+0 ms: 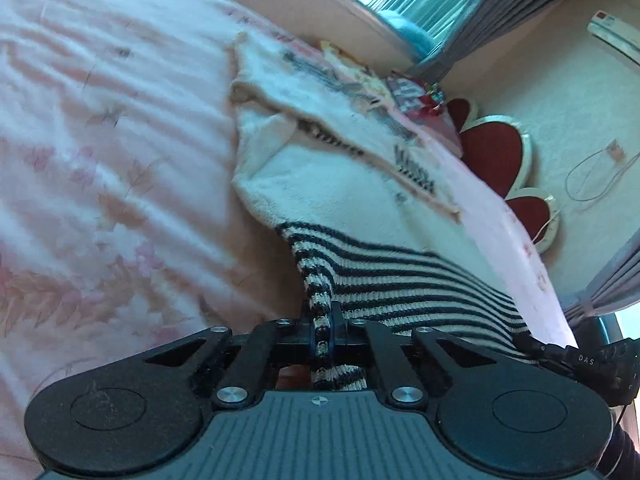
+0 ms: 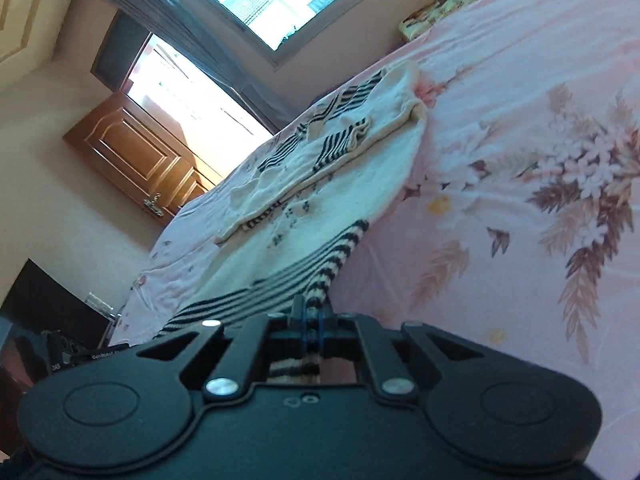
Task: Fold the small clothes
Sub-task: 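Grasp the striped hem band with both tools and lift it, then carry the hem band over the sweater toward the collar with both tools, open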
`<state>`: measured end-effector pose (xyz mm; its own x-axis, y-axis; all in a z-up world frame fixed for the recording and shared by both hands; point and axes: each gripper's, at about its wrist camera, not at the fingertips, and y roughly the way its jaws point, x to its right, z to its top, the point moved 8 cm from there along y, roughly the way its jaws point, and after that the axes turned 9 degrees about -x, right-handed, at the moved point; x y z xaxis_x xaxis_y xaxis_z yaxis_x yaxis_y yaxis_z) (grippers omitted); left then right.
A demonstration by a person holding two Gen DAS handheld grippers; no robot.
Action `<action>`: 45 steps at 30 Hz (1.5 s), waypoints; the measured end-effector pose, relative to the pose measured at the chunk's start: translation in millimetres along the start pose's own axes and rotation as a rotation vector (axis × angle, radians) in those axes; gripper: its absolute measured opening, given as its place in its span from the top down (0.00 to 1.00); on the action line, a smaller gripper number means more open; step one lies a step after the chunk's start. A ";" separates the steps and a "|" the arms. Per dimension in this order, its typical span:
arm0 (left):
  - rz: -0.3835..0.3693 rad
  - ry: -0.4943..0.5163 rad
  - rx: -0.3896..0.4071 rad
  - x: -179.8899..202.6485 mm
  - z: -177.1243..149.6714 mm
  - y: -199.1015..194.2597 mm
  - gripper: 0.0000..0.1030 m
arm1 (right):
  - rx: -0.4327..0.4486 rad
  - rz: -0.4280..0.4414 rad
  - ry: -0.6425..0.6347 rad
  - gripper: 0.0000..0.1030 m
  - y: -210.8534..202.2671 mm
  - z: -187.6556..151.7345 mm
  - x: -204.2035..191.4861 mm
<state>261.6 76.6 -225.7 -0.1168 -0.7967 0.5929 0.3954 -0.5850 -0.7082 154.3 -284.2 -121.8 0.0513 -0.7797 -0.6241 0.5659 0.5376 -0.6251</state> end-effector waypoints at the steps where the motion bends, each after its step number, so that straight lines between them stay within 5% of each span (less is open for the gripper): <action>1: -0.024 -0.039 -0.002 -6.9 -0.8 4.6 0.95 | -0.042 -0.019 0.039 0.94 11.0 -5.4 11.2; 3: -0.053 -0.072 0.016 -8.3 0.9 3.3 0.95 | -0.055 -0.012 0.078 0.94 20.7 -10.6 18.1; 10: -0.144 -0.119 0.114 0.8 21.2 -8.1 0.95 | 0.100 0.084 0.104 0.94 0.1 28.5 0.7; 19: -0.190 -0.049 0.258 34.5 137.4 -6.2 0.95 | 0.200 0.107 0.045 0.94 17.7 144.0 -22.2; 27: -0.128 -0.048 0.256 30.9 248.3 57.3 0.95 | 0.169 0.128 0.145 0.94 89.7 247.0 10.6; 37: -0.088 -0.144 0.225 -13.6 327.6 151.2 0.94 | 0.081 0.026 0.171 0.90 205.7 311.0 64.7; 41: -0.133 -0.157 0.272 -13.8 332.1 164.0 0.56 | 0.120 0.056 0.157 0.77 213.5 322.7 66.3; 45: -0.127 -0.106 0.327 -7.1 334.7 159.7 0.39 | 0.206 0.061 0.129 0.38 195.8 324.9 63.2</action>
<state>630.5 39.6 -214.7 -0.0949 -0.6909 0.7167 0.6560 -0.5849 -0.4770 535.7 -332.5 -131.3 -0.0072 -0.6932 -0.7208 0.7213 0.4956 -0.4838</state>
